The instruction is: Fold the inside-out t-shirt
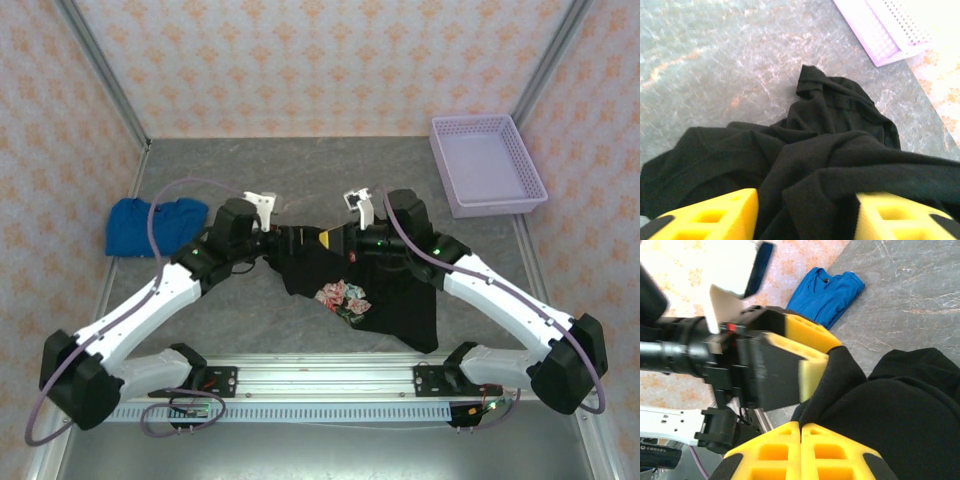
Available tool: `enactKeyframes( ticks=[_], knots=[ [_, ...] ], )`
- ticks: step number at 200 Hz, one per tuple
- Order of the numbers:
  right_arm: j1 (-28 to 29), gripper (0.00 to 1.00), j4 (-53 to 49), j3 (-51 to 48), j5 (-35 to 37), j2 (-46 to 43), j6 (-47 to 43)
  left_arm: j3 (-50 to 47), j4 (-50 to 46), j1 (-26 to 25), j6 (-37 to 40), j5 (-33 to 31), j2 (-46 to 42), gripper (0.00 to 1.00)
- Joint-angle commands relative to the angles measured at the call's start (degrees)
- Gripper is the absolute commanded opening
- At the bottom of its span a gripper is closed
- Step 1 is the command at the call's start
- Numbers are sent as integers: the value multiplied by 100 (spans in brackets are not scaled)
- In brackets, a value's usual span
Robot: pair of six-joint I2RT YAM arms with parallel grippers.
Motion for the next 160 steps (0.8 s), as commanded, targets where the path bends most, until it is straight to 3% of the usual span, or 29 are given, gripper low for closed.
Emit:
enactKeyframes(
  ticks=[1, 40, 99, 113, 151, 160],
  knots=[
    [-2, 0, -237, -137, -41, -68, -619, -57, -157, 8, 268, 65, -435, 57],
    [0, 0, -534, -229, -46, -90, -1172, 356, -525, -333, 740, 314, -93, 64],
    [0, 0, -481, -450, -130, -235, -1214, 841, -552, -567, 1097, 501, 889, 63],
    [2, 0, -491, -517, -75, -304, -1198, 934, -528, -599, 1116, 593, 1114, 52],
    [92, 0, -653, -880, 534, -754, -1116, 973, -188, -590, 917, 1208, 1345, 1],
    [173, 3, -731, -966, 803, -866, -1099, 957, -121, -583, 816, 1262, 1344, 0]
  ],
)
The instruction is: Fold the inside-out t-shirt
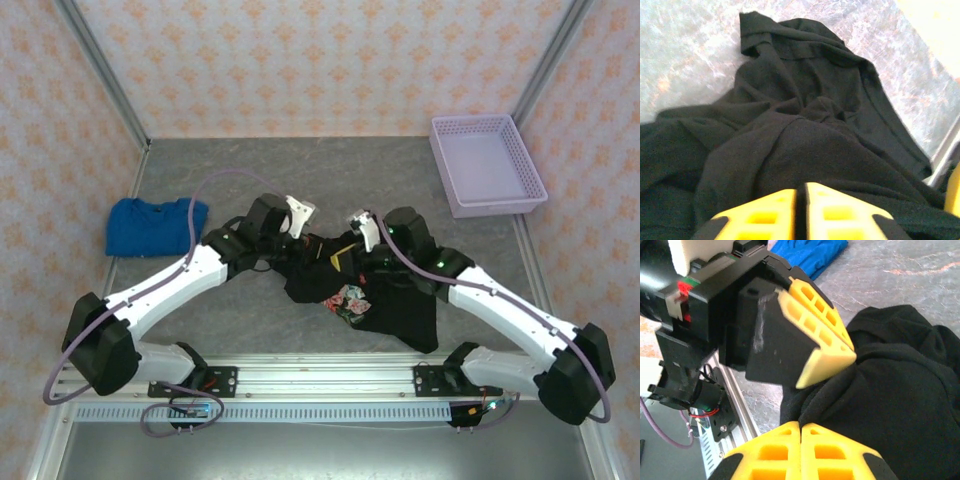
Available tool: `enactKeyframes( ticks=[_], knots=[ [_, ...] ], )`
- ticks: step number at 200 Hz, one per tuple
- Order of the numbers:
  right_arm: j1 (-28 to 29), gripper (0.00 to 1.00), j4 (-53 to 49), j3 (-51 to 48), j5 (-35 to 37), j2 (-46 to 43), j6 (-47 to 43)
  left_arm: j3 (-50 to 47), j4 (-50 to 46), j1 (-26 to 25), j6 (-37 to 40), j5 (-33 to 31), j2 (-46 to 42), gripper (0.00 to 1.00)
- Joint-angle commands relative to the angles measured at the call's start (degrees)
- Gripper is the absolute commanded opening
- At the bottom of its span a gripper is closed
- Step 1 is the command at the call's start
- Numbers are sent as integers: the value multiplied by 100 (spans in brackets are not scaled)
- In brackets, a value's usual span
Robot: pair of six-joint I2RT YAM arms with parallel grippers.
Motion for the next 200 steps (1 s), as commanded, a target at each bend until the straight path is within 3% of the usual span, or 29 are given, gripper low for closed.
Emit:
enactKeyframes(
  ticks=[1, 22, 58, 107, 172, 200],
  knots=[
    [145, 3, -134, -201, 567, -372, -61, 152, 325, -7, -120, 443, -6, 0],
    [510, 16, -344, -484, 1439, -588, 58, 27, 578, 126, -492, 631, -110, 0],
    [900, 34, -317, -1213, 2020, -887, 699, -442, 1131, 340, -1015, 740, -530, 0],
    [972, 40, -397, -1188, 2855, -1065, 874, -901, 1061, 368, -971, 510, -853, 0],
    [959, 46, -450, -218, 3096, -181, 926, -1109, 1045, 370, -882, 497, -1118, 0],
    [983, 44, -416, -219, 2685, 509, 1203, -1091, 1039, 369, -897, 471, -1137, 0]
  ],
)
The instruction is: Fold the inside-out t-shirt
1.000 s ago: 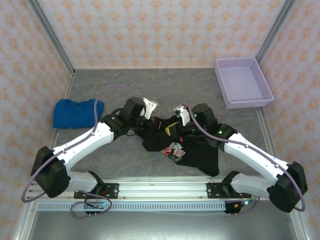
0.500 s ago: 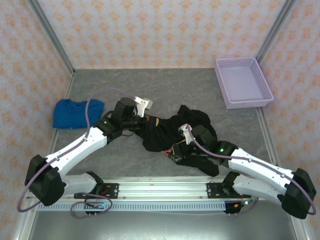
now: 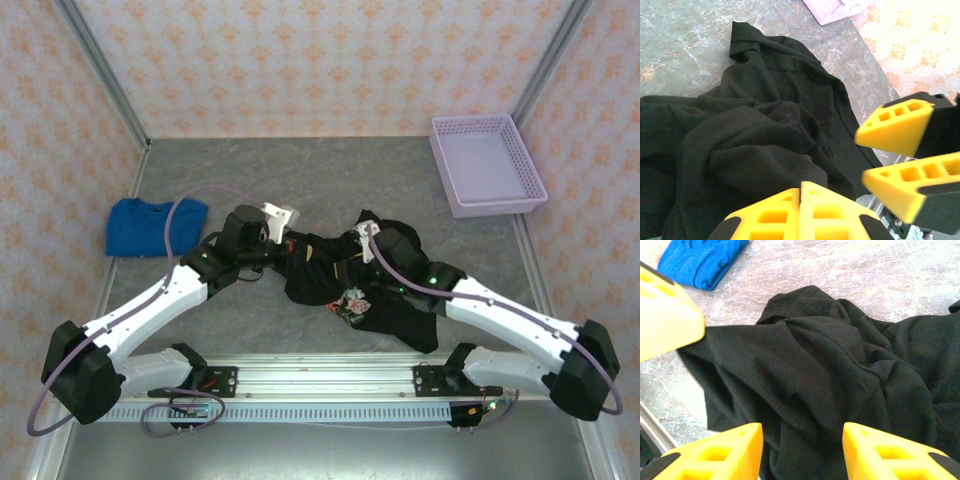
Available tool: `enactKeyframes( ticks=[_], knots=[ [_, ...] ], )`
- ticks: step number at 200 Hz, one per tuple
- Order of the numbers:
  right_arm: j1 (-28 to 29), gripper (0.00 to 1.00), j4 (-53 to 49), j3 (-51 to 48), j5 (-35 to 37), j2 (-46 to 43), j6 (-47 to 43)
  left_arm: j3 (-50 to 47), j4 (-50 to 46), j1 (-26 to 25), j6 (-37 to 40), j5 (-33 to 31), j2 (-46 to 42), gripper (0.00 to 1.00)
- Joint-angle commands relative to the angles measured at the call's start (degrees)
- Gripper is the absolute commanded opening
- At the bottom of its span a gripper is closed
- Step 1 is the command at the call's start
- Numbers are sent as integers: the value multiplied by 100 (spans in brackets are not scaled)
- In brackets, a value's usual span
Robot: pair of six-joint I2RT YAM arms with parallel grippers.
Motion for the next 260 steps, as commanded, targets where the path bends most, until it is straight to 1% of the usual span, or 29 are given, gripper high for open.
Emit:
enactKeyframes(
  ticks=[1, 10, 26, 47, 66, 79, 94, 103, 120, 137, 145, 153, 166, 190, 213, 215, 219, 224, 232, 249, 260],
  knots=[
    [28, 43, -45, -55, -126, 407, 323, -25, 150, 18, -1, -60, -122, 0],
    [33, 36, 25, -164, -201, 554, 462, -5, 87, 24, 3, -134, -147, 0],
    [42, 21, 6, -397, -181, 476, 682, 50, -93, 22, -1, -409, -205, 0],
    [40, 10, -102, -742, -90, 162, 971, 32, -272, 24, -1, -726, -327, 0],
    [46, 5, -119, -1053, -169, 91, 1300, -74, -327, 32, 5, -910, -436, 0],
    [71, 3, -106, -1230, -218, 105, 1472, -168, -319, 30, 3, -965, -490, 0],
    [93, 3, -152, -1266, -241, 102, 1470, -266, -295, 32, 19, -954, -517, 0],
    [92, 4, -294, -1155, -169, 60, 1338, -334, -235, 28, 24, -897, -526, 0],
    [95, 9, -482, -852, 50, -150, 984, -453, -30, 32, 40, -702, -574, 0],
    [95, 19, -361, -641, 227, -384, 754, -514, 78, 29, 99, -578, -597, 0],
    [93, 25, -238, -579, 306, -409, 711, -521, 84, 27, 122, -549, -597, 0],
    [95, 29, -131, -504, 360, -356, 649, -532, 88, 28, 129, -531, -595, 0],
    [91, 35, -18, -341, 355, -103, 517, -524, 84, 31, 146, -497, -579, 0],
    [91, 40, 19, 36, 228, 664, 230, -489, 46, 25, 170, -477, -562, 0],
    [103, 46, 128, 204, 98, 1187, 29, -432, -48, 30, 229, -477, -567, 0],
    [106, 47, 132, 219, 88, 1236, 14, -428, -45, 27, 230, -480, -565, 0],
    [125, 53, 130, 247, 91, 1319, -15, -419, -61, 28, 235, -489, -566, 0],
    [157, 58, 125, 284, 116, 1417, -63, -413, -74, 30, 239, -492, -569, 0],
    [220, 62, 122, 341, 148, 1590, -136, -395, -89, 31, 244, -483, -570, 0],
    [323, 63, 206, 411, 375, 1974, -212, -387, -80, 30, 228, -487, -579, 0],
    [321, 58, 278, 485, 505, 2151, -173, -397, -95, 28, 227, -502, -586, 0]
  ],
)
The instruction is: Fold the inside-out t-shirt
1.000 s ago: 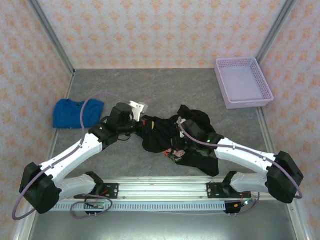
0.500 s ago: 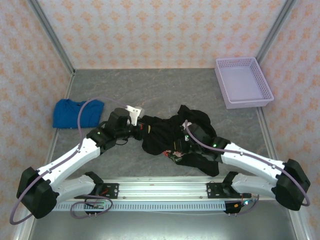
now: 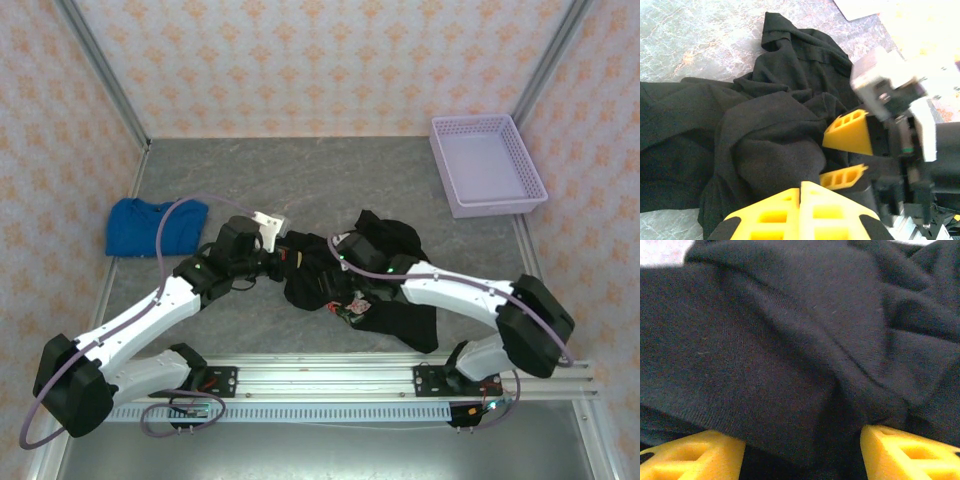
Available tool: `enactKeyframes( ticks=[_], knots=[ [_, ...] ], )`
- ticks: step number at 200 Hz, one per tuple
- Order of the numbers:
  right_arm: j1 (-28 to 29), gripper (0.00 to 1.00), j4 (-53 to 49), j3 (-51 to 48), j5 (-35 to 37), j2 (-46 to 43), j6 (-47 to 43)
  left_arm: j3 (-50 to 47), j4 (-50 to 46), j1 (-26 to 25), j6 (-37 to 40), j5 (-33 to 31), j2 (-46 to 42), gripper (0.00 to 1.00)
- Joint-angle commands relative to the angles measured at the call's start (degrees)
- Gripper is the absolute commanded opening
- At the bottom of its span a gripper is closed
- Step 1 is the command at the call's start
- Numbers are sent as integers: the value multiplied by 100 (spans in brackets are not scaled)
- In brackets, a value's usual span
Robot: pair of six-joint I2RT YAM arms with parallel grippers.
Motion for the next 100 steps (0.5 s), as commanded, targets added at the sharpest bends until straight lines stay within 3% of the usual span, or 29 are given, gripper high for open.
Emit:
enactKeyframes(
  ticks=[1, 24, 45, 100],
  knots=[
    [82, 57, 178, 248, 364, 340, -185, 89, 53, 24, 135, 34, -117, 0],
    [76, 21, 325, 370, 530, 283, -150, 9, -36, 30, 123, -234, -144, 0],
    [36, 0, 346, 370, 227, -97, -140, -38, -109, 27, 117, -548, -103, 0],
    [-376, 0, 1109, -177, -1145, -1353, 436, -313, 150, 24, 113, -1169, 111, 0]
  ],
)
